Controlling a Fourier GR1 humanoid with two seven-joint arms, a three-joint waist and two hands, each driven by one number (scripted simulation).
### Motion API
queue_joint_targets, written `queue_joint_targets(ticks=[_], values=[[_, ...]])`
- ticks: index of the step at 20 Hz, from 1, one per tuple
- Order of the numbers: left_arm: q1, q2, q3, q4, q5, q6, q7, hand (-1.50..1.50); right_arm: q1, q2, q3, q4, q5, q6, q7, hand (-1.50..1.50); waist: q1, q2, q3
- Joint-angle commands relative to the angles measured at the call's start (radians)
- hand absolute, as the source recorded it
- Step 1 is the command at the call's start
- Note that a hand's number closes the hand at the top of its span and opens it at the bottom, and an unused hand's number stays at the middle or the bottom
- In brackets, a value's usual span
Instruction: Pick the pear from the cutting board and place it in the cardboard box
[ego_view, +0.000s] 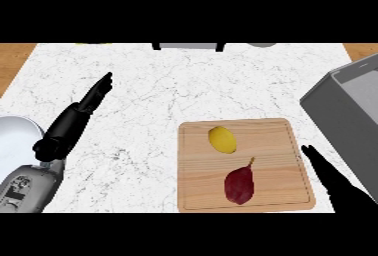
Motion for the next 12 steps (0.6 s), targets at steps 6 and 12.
queue_joint_targets(ticks=[6,12], values=[[0.029,-0.018,0.026,0.006,-0.013,-0.022,-0.013,0.00,-0.252,0.237,0.117,0.175,0.077,0.104,0.277,-1.50,-0.016,-0.004,0.001],[0.004,-0.021,0.061,-0.026,-0.017,-0.024,0.041,0.00,-0.187,0.296,0.187,0.279,0.238,0.045,0.189,-1.50,-0.030,-0.006,0.003]])
